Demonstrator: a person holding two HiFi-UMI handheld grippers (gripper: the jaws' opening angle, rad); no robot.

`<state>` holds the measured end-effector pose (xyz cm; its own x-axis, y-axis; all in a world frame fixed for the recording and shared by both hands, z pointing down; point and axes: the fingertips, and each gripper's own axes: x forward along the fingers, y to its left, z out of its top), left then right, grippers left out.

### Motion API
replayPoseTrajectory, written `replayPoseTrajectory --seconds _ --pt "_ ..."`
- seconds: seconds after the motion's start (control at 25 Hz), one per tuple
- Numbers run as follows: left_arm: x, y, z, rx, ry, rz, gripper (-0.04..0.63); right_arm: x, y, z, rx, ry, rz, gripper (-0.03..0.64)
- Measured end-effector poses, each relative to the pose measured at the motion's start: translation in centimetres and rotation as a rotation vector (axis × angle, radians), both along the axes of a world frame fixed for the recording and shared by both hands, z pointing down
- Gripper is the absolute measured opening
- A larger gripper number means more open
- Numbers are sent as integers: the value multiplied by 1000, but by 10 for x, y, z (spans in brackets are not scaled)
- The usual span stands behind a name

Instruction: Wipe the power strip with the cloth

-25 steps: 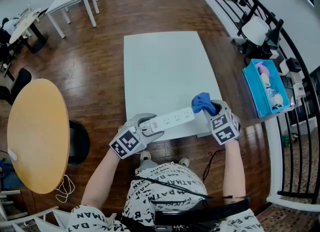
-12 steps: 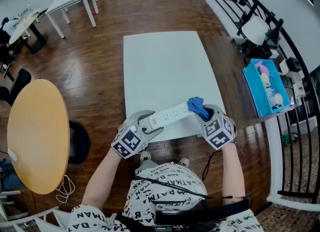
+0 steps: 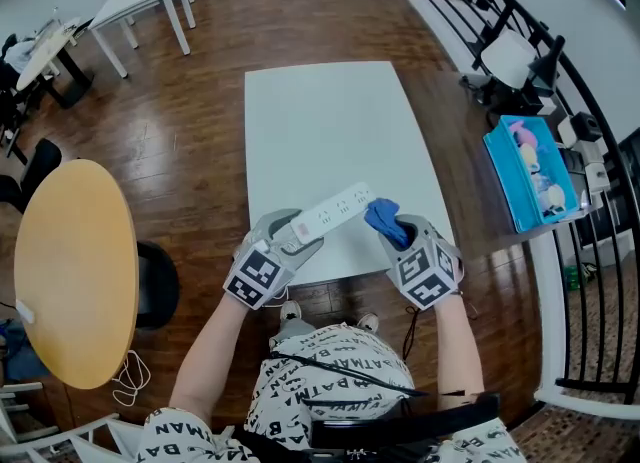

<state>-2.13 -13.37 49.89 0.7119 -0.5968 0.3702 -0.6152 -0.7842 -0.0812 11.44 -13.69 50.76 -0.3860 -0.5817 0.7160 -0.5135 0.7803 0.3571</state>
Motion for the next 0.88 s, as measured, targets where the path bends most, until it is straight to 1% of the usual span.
replayPoseTrajectory --seconds 0.2,0.4,0.56,0.68,0.88 --pt "0 -8 -2 -5 9 -15 279 -43 21 3 -31 -65 -100 121" --pt "3 -11 -2 0 8 -16 279 -80 43 3 -40 -64 -203 121" --pt "4 -9 -2 2 2 -8 279 -92 54 3 -33 -22 -271 121" --pt "5 -3 -2 3 -1 17 279 -86 52 5 -51 -21 -268 120" --pt "7 9 -5 23 -18 58 279 -57 36 8 -62 -3 -189 120"
